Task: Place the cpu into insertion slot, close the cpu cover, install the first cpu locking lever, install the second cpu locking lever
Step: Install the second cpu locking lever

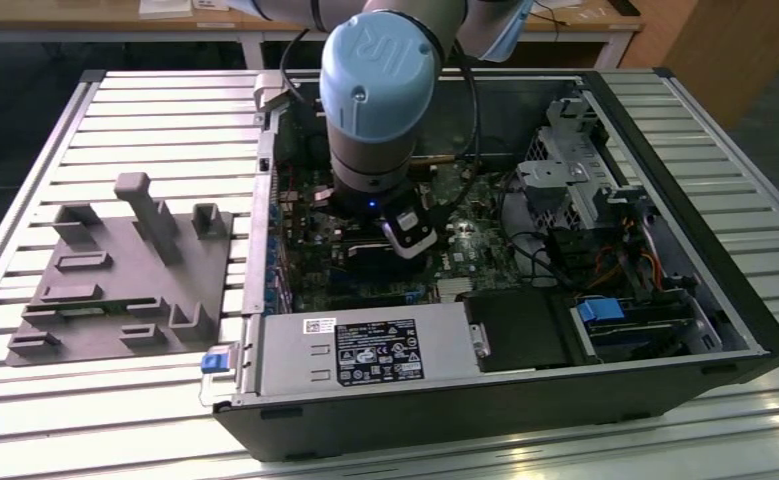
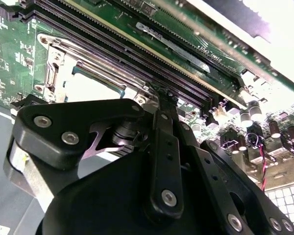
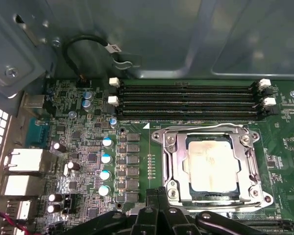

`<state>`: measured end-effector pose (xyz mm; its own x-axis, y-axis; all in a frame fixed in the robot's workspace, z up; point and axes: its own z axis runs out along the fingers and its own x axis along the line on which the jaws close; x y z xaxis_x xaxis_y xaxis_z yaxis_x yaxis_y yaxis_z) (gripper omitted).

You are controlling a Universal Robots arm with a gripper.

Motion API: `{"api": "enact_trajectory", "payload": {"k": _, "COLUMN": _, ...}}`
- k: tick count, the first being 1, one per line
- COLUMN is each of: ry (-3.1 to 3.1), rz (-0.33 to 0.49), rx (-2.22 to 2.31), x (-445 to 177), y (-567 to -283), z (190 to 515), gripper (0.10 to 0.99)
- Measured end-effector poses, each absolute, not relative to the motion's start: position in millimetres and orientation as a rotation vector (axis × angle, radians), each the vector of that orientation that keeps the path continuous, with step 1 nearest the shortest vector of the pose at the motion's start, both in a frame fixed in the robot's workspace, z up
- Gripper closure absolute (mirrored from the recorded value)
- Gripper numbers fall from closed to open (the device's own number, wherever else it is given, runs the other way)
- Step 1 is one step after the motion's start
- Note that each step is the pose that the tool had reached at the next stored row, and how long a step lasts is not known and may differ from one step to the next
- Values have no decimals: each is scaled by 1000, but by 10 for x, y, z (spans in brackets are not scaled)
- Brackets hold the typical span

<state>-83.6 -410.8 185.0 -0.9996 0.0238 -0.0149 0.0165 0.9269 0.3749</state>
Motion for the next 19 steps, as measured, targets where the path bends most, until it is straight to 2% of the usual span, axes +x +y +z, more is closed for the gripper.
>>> {"api": "enact_trajectory", "payload": {"k": 7, "ry": 3070, "rz": 569, "rx": 32, "x": -836, "y": -4109, "z": 1855, "gripper": 980}}
{"api": "enact_trajectory", "payload": {"k": 19, "ry": 3070, "rz": 568, "rx": 32, "x": -838, "y": -4108, "z": 1960, "gripper": 980}}
